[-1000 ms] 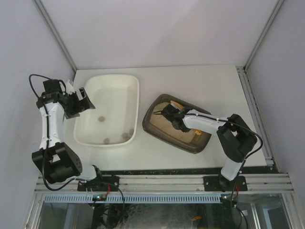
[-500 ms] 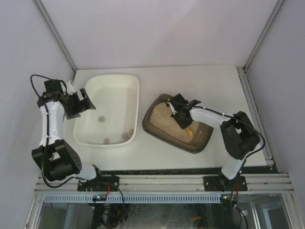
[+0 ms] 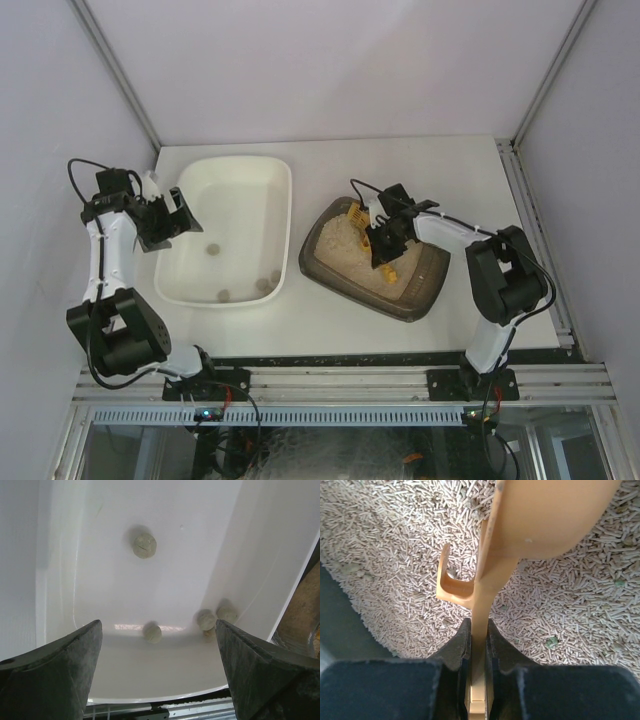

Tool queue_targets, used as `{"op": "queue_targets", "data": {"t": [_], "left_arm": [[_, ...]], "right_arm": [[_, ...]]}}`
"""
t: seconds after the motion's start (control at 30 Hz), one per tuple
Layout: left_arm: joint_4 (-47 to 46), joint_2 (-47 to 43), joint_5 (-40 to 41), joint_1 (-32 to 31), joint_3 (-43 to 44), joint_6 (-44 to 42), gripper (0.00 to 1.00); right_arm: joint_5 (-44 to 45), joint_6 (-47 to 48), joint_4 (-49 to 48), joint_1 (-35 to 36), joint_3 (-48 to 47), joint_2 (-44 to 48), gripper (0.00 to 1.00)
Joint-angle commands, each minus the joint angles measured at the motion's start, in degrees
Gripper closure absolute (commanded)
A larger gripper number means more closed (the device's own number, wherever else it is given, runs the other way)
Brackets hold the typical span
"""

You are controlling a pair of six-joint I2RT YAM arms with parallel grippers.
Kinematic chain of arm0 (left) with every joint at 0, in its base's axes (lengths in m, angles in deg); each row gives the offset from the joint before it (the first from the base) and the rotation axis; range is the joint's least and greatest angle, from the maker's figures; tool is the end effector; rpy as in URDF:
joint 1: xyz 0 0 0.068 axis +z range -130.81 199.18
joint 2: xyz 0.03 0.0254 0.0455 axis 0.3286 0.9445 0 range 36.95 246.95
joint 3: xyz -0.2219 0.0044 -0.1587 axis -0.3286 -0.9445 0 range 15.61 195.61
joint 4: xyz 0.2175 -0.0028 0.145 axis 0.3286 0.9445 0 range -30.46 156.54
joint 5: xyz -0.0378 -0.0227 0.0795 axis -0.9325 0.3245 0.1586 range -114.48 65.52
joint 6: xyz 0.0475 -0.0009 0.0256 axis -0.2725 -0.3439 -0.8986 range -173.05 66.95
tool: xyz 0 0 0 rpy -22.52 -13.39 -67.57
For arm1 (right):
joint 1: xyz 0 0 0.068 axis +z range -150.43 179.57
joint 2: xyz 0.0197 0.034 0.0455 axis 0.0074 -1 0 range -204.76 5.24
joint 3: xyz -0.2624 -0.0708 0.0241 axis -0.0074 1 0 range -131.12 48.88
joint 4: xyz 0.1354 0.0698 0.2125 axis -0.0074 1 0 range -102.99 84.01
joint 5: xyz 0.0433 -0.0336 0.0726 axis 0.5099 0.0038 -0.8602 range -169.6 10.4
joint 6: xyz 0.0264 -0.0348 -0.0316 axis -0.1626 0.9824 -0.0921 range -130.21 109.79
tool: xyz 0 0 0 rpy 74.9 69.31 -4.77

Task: Clean the litter box

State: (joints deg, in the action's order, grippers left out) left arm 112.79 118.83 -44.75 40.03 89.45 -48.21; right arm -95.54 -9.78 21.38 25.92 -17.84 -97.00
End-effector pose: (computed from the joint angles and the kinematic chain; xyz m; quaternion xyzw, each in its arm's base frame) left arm 0.2709 0.0900 0.3058 -0.1694 0.9395 -0.1349 0.2654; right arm 0.3071 0.1628 0.1763 -0.2493 0.9430 0.1718 0.1380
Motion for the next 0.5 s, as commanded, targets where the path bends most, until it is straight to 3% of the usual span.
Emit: {"op": "queue_targets", "data": {"t": [0.0,0.47], "left_arm": [[-0.8,-0.06,-1.94,-0.26,-0.94,-1.2,0.02],[-0.72,0.71,-3.72,-0.21,-0.78,-1.18,0.03]], "right_arm": [[-8.28,-1.74,-0.83,-1.88,-0.19,1.92,1.0],[-15.1,-6.32,-0.95,-6.98,5.25,11.73,1.0]]}}
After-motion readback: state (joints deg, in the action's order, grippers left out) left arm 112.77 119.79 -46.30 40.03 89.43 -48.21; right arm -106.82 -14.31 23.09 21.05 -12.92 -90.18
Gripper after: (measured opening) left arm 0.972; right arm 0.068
